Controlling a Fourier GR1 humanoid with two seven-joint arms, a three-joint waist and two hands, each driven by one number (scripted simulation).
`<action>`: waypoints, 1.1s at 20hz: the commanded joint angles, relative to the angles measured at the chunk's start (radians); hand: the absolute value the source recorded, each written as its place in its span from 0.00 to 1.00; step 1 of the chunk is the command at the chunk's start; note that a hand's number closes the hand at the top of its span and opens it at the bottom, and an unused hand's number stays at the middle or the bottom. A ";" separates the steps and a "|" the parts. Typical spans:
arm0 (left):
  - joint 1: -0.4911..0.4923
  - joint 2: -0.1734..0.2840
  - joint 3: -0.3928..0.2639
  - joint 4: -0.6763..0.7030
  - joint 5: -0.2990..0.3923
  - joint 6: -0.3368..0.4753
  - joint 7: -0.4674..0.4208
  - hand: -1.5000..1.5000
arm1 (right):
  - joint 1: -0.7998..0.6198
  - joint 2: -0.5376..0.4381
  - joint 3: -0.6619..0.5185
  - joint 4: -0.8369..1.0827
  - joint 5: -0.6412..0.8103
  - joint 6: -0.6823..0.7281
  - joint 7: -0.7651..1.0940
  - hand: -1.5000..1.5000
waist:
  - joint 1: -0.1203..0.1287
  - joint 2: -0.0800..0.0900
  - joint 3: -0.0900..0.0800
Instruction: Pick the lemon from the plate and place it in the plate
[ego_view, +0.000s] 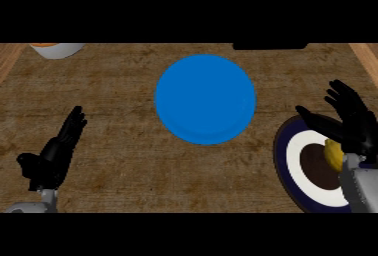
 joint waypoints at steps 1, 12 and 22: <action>0.033 -0.026 0.013 0.068 -0.009 -0.044 -0.103 0.50 | 0.117 0.009 0.008 -0.130 0.067 -0.073 0.001 0.00 | 0.009 -0.002 0.000; -0.002 -0.047 0.016 0.093 -0.025 -0.046 -0.084 0.50 | 0.316 -0.326 0.010 -0.464 0.182 0.101 0.523 0.00 | -0.008 -0.004 -0.002; -0.039 -0.023 0.049 0.083 -0.035 -0.070 -0.044 0.50 | 0.278 -0.448 -0.014 -0.444 0.023 0.428 0.753 0.00 | 0.013 -0.001 0.001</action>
